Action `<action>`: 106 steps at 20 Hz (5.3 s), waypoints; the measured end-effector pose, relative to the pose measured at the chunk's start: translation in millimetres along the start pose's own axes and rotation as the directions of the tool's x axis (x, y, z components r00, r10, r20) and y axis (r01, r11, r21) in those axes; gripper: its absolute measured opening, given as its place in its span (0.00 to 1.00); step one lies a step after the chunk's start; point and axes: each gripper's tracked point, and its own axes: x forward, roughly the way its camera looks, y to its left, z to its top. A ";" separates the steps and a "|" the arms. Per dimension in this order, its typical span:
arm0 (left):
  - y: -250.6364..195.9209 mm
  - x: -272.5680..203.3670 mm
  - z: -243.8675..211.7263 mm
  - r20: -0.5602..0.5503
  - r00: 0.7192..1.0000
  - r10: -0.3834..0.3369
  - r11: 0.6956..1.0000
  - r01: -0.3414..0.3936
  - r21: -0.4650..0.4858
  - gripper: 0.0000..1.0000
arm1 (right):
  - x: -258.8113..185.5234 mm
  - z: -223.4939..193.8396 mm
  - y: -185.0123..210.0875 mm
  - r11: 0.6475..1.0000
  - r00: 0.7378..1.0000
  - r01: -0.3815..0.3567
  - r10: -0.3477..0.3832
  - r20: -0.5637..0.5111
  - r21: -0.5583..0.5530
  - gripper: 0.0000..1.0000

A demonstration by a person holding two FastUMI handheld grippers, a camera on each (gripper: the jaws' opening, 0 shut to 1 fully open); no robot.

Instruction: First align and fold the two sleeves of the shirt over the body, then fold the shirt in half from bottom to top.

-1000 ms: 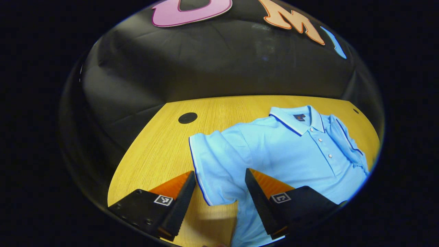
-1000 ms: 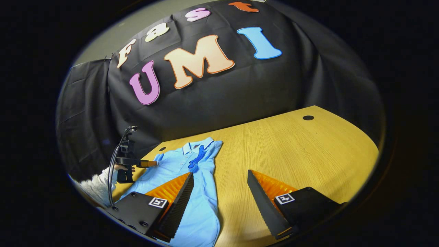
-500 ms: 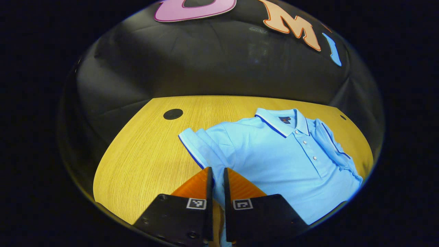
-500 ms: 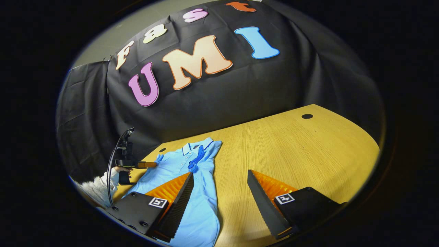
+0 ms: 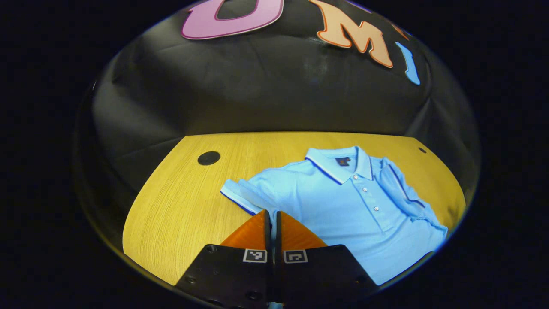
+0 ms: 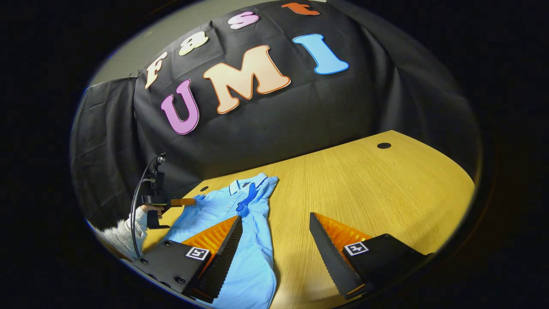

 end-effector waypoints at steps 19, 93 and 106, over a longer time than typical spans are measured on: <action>-84.9 -23.6 3.2 0.022 0.998 -0.061 0.988 0.057 0.144 0.99 | -12.3 -58.0 30.4 0.989 0.988 -0.078 0.059 -0.142 -0.129 0.98; -73.8 -130.2 16.4 0.218 0.961 -0.169 0.982 0.146 0.116 0.00 | 60.3 22.8 85.1 0.927 0.994 -0.081 0.046 -0.104 -0.366 0.02; -23.2 16.6 81.5 0.269 0.961 0.062 0.998 -0.059 -0.018 0.00 | 219.6 52.5 55.3 0.932 0.994 0.096 -0.111 -0.025 -0.350 0.02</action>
